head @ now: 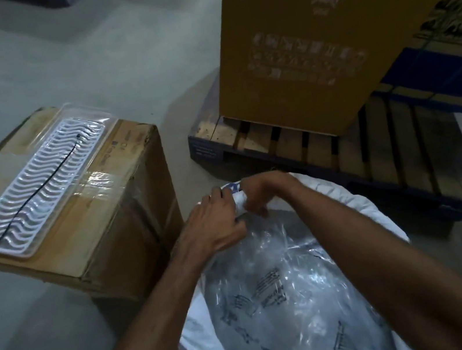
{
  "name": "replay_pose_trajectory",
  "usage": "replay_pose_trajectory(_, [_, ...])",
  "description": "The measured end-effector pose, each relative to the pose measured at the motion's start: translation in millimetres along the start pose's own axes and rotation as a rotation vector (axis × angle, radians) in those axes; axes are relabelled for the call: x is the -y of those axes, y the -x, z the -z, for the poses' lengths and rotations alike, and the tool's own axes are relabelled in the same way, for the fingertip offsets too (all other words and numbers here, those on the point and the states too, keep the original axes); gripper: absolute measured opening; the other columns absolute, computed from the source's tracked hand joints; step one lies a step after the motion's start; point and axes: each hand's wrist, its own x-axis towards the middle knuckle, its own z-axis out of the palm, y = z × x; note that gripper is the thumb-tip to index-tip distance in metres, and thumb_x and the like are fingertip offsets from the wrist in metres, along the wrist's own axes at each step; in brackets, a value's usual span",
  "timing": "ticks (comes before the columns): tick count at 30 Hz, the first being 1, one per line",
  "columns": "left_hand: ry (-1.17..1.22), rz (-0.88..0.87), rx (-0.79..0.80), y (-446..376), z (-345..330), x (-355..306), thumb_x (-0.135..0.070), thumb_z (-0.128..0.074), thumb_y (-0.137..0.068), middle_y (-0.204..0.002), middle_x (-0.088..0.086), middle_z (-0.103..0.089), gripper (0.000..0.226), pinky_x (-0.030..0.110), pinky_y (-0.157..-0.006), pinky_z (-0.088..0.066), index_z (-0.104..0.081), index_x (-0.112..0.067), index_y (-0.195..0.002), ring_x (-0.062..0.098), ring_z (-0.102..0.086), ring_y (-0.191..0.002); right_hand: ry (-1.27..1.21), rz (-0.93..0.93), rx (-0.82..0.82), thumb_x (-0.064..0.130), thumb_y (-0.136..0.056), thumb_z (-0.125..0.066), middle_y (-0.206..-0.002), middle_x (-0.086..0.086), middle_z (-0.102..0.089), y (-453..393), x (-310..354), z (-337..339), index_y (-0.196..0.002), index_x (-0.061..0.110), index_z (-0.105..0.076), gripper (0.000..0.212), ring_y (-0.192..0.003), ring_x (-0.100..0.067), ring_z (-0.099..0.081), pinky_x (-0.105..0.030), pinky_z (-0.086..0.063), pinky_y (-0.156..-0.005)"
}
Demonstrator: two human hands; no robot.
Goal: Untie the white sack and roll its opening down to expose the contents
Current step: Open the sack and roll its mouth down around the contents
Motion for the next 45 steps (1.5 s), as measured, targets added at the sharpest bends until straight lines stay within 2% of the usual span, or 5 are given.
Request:
replay_pose_trajectory(12, [0.619, 0.33, 0.061, -30, -2, 10, -0.032, -0.052, -0.105, -0.123, 0.017, -0.069, 0.039, 0.034, -0.084, -0.048, -0.068, -0.004, -0.126, 0.033, -0.066, -0.11, 0.167, 0.192, -0.999, 0.054, -0.095, -0.054, -0.112, -0.009, -0.07, 33, -51, -81, -0.118, 0.013, -0.063, 0.047, -0.095, -0.029, -0.068, -0.044, -0.052, -0.085])
replay_pose_trajectory(23, [0.104, 0.026, -0.055, -26, -24, -15, -0.038, -0.043, -0.105, -0.137, 0.009, -0.06, 0.04, 0.045, -0.097, -0.047, -0.051, -0.017, -0.138, 0.029, -0.051, -0.121, -0.45, 0.156, -0.076, 0.054, -0.104, -0.045, -0.076, -0.004, -0.061, 24, -54, -11, -0.082, 0.011, -0.072, 0.056, -0.064, -0.016, -0.051, -0.034, -0.041, -0.063])
replay_pose_trajectory(32, [0.347, 0.275, -0.073, -42, -31, -13, -0.043, -0.042, -0.101, -0.123, 0.006, -0.07, 0.041, 0.046, -0.094, -0.055, -0.067, -0.024, -0.128, 0.026, -0.064, -0.103, 0.083, -0.336, -0.815, 0.066, -0.102, -0.015, -0.128, -0.009, -0.066, 57, -54, -89, -0.133, 0.019, -0.06, 0.072, -0.115, -0.031, -0.061, -0.052, -0.042, -0.098])
replay_pose_trajectory(37, [0.177, 0.172, -0.03, -43, -20, -18, -0.04, -0.058, -0.096, -0.141, 0.011, -0.054, 0.048, 0.045, -0.107, -0.044, -0.056, -0.02, -0.139, 0.03, -0.046, -0.131, -0.304, -0.31, -0.713, 0.058, -0.107, -0.014, -0.103, -0.01, -0.07, 46, -73, -79, -0.103, 0.017, -0.064, 0.065, -0.081, -0.022, -0.056, -0.036, -0.036, -0.075])
replay_pose_trajectory(45, [-0.218, -0.191, -0.078, -52, -28, -70, -0.04, -0.058, -0.07, -0.112, 0.011, -0.064, 0.07, 0.039, -0.083, -0.044, -0.046, -0.015, -0.134, 0.03, -0.057, -0.102, -0.837, -0.286, -0.138, 0.068, -0.102, -0.029, -0.155, -0.016, -0.047, 28, -114, -33, -0.152, 0.014, -0.048, 0.075, -0.133, -0.035, -0.052, -0.046, -0.04, -0.111])
